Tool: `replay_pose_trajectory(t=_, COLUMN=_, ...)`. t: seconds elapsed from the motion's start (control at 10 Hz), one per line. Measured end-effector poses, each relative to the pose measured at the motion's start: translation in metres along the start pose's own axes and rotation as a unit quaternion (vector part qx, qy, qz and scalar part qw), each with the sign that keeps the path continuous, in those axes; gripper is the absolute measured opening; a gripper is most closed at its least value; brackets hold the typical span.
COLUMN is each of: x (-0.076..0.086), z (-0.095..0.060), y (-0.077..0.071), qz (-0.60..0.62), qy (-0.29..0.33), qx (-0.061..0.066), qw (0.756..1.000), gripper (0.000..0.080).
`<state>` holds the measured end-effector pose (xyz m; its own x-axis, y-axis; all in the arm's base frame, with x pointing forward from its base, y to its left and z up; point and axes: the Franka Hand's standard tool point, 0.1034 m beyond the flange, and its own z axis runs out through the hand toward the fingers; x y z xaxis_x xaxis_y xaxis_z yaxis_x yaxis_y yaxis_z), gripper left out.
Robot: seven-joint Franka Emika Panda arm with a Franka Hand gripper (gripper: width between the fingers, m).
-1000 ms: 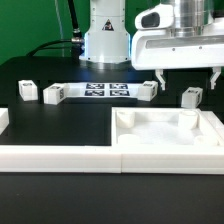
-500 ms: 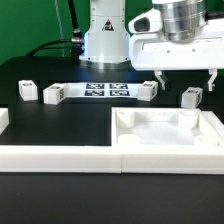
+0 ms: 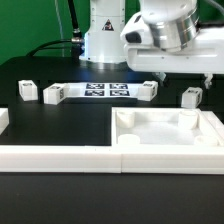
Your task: Assemble square table
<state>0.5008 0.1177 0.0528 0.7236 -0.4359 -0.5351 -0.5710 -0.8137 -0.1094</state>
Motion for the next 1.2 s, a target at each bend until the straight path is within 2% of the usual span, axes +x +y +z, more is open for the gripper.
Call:
replay_pose_trajectory(t=0.4, x=0.002, z=0.007, y=0.01, qz=0.008, qy=-0.092, qx=-0.01, qw=0.996, gripper=0.0649)
replay_pose_trajectory(t=0.5, x=-0.005, z=0.021, y=0.009, qz=0.022, qy=-0.118, qx=-0.005, qw=0.993, gripper=0.0649)
replay_pose_trajectory(t=0.6, x=-0.009, z=0.032, y=0.014, qz=0.02, qy=-0.145, qx=-0.012, qw=0.989, gripper=0.0649)
replay_pose_trajectory(t=0.7, x=-0.008, z=0.028, y=0.018, qz=0.022, qy=-0.185, qx=-0.017, qw=0.982, gripper=0.0649)
replay_pose_trajectory(t=0.8, x=0.0, z=0.027, y=0.014, qz=0.021, qy=-0.171, qx=-0.012, qw=0.985, gripper=0.0649)
replay_pose_trajectory(t=1.1, x=-0.002, z=0.028, y=0.013, qz=0.02, qy=-0.171, qx=-0.013, qw=0.985, gripper=0.0649)
replay_pose_trajectory(t=1.2, x=-0.006, z=0.033, y=0.008, qz=0.022, qy=-0.169, qx=-0.018, qw=0.985, gripper=0.0649)
